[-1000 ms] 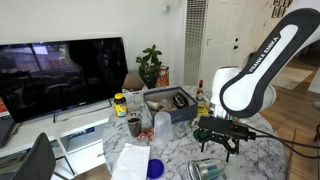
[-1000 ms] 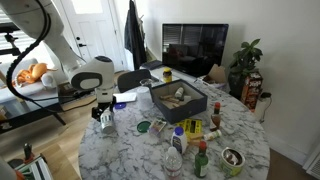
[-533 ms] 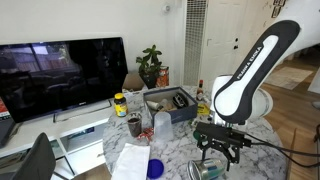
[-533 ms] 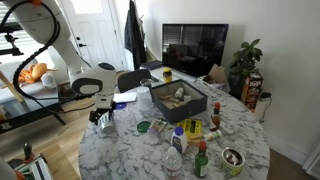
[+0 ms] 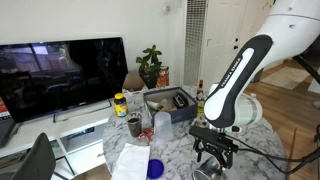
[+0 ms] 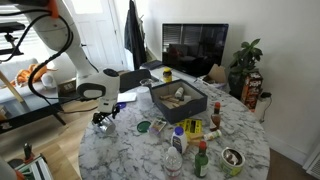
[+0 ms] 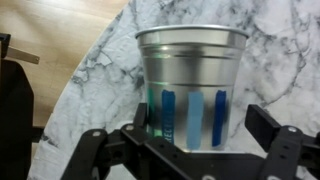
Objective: Turn the silver cup over and turn the plastic cup over and then put it on the silver cup
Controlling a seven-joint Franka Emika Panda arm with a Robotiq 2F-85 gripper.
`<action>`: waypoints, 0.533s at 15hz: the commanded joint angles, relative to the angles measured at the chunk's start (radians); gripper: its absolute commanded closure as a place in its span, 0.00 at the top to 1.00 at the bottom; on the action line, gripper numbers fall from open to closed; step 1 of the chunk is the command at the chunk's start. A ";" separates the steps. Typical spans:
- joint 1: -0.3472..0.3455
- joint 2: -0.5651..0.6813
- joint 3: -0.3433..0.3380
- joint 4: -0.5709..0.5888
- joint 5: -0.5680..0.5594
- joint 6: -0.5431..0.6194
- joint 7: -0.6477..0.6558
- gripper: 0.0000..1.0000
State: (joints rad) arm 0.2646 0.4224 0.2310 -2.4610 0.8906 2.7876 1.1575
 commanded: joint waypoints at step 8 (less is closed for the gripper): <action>0.079 0.073 -0.093 0.018 -0.112 0.071 0.046 0.84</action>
State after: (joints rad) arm 0.3059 0.4779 0.1717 -2.4448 0.8367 2.8189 1.1655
